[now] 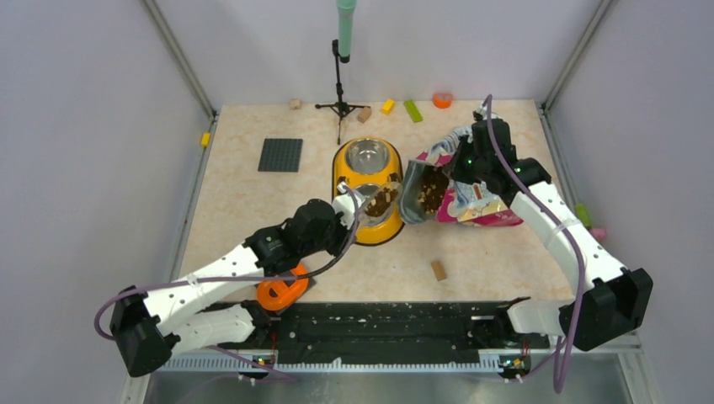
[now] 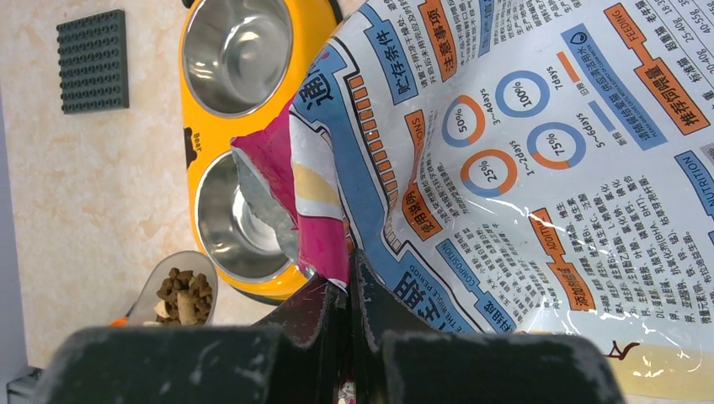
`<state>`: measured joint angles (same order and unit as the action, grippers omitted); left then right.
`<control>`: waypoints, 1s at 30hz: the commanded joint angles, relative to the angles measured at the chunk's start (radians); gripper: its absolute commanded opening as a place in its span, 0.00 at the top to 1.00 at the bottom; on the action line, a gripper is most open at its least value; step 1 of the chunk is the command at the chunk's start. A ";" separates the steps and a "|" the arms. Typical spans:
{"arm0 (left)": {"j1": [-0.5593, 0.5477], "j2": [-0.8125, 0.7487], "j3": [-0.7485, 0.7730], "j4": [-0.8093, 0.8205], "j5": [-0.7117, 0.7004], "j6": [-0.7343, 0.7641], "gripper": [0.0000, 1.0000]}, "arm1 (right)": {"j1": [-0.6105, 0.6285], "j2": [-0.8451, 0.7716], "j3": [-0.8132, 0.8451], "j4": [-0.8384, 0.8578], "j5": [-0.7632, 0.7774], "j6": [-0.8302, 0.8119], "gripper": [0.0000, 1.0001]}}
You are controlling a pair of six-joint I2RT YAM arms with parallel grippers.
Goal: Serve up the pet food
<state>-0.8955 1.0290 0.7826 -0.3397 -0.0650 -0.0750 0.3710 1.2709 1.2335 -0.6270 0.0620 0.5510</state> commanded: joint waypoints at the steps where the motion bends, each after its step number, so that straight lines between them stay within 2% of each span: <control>1: -0.001 -0.018 0.022 -0.120 -0.069 -0.102 1.00 | -0.006 -0.007 0.085 0.144 -0.033 0.006 1.00; 7: 0.018 0.070 0.100 -0.250 -0.027 -0.193 1.00 | -0.007 -0.002 0.088 0.147 -0.044 0.001 1.00; 12: 0.056 0.229 0.274 -0.427 0.084 -0.223 1.00 | -0.007 0.001 0.089 0.150 -0.055 0.001 1.00; 21: 0.125 0.519 0.585 -0.786 0.155 -0.250 1.00 | -0.012 -0.014 0.080 0.142 -0.056 -0.001 1.00; 30: 0.201 0.646 0.800 -0.934 0.204 -0.320 1.00 | -0.015 -0.027 0.064 0.142 -0.057 0.001 1.00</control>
<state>-0.7296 1.6405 1.4654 -1.1618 0.1013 -0.3439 0.3679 1.2869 1.2400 -0.6136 0.0345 0.5426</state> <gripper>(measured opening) 0.339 0.014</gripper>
